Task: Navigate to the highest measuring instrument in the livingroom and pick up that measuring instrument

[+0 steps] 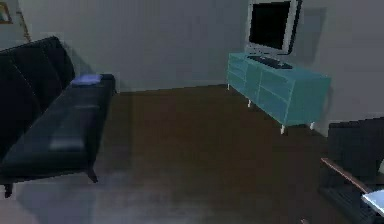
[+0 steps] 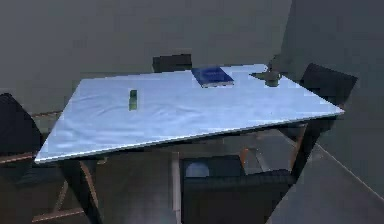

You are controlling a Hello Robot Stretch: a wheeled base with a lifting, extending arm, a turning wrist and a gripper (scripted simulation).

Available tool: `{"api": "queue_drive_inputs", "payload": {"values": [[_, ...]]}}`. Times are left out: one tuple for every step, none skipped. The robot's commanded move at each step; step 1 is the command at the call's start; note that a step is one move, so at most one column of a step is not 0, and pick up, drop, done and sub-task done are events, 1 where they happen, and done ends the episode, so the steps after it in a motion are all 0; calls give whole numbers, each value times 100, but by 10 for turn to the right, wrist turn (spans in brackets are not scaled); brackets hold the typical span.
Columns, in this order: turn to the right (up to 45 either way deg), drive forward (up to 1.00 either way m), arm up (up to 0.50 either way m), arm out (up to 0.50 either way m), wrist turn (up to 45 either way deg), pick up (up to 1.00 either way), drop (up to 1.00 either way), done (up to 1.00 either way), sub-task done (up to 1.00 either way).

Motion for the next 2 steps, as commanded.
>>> {"api": "queue_drive_inputs", "payload": {"values": [[360, 0, 0, 0, 0, 0, 0, 0, 0], [0, 50, 0, 0, 0, 0, 0, 0, 0]]}}
